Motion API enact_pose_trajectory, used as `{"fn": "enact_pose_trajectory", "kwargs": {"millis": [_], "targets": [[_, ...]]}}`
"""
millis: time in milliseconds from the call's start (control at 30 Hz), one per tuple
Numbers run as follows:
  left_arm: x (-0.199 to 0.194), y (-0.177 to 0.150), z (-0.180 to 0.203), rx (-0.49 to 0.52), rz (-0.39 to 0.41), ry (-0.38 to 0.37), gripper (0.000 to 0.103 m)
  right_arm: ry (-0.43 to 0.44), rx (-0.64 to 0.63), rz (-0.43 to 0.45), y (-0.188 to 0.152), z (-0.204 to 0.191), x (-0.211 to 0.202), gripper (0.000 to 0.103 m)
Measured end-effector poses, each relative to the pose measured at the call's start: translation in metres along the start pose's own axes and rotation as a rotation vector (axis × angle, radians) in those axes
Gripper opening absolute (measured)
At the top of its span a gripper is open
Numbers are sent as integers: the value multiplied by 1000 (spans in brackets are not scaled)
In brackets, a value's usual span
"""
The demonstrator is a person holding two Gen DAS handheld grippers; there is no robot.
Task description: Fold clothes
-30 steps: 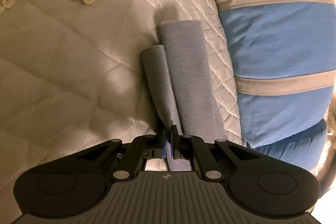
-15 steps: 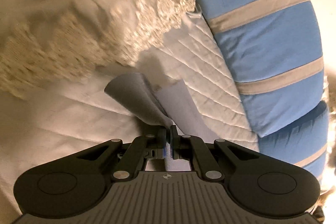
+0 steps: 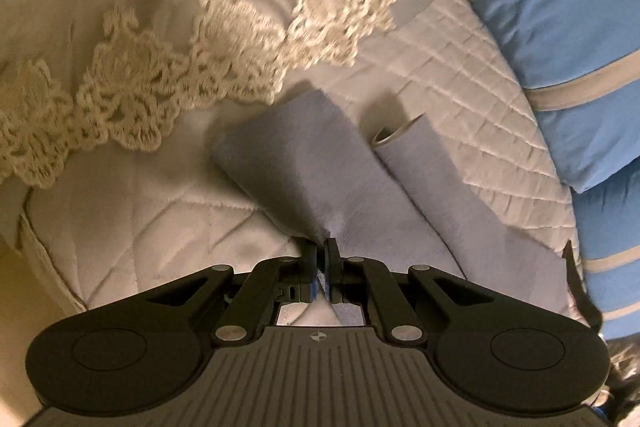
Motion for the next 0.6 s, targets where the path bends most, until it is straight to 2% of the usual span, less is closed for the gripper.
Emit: {"fn": "enact_pose_trajectory", "kwargs": {"millis": [33,100,167,267,433,533,567,600], "targets": [[2,1,-4,-29,-12,-16,6,-2,10,5,1,-1,-2,29],[4,5,-13,-111,-17,-76,10,-13,26,9,1,2,-4,35],[4,9,-23,-184,5,-141,30,-48,46,6,-1,7,-8,50],[-2,15,-35,-249,65,-203,42,-103,111,3,-4,21,-16,63],[-3,27,-51,-328,110,-241,42,-198,252,23,4,53,-36,69],[1,33,-53,-357,126,-280,40,-221,374,55,17,74,-51,71],[0,35,-52,-354,139,-286,31,-222,414,67,22,80,-56,73],[-1,36,-52,-342,154,-278,16,-215,449,82,28,85,-61,73]]}}
Point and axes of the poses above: each gripper's, at about its wrist camera, not at the fingertips, and x roughly the way its jaws point, z to its right, y to its top, the point moved 8 cm from there along x, roughly the way its jaws point, and after that the axes turned 1 degree about x, right-handed, at the moved point
